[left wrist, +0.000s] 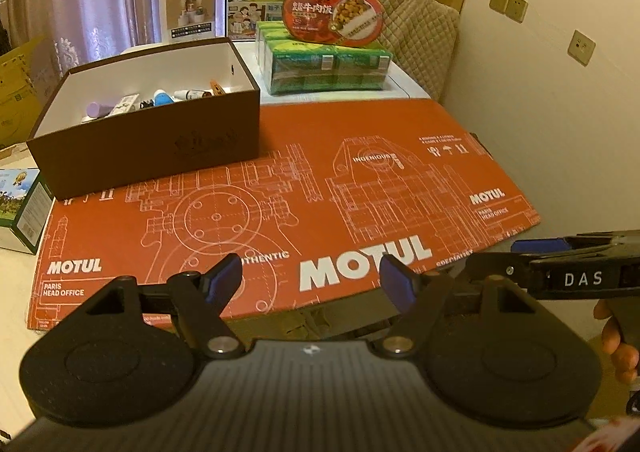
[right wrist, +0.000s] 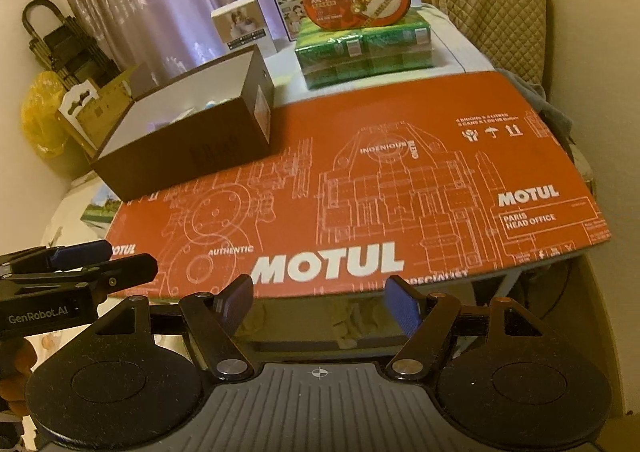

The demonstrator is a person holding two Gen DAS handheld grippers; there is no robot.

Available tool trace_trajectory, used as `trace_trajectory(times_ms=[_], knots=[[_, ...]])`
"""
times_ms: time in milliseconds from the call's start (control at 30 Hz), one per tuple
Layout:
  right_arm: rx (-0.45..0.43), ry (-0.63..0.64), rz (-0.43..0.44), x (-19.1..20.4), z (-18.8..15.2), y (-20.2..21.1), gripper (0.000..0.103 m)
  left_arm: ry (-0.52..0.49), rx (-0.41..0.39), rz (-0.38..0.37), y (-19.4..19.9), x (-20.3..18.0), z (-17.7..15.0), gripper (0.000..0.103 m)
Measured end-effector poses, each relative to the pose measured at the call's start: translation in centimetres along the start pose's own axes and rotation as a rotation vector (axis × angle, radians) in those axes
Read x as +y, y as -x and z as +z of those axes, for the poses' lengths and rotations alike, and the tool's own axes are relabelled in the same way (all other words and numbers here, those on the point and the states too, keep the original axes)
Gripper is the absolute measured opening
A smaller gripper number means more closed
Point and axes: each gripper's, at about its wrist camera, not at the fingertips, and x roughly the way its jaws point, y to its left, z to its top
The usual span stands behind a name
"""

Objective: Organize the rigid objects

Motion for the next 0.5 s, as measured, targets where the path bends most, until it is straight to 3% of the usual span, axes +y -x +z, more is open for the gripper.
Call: trace_trajectory(times_ms=[500], knots=[[0.011, 0.0, -0.018, -0.5, -1.1, 0.8, 0.07, -0.013, 0.005, -0.013, 0.0, -1.4, -0.9, 0.073]])
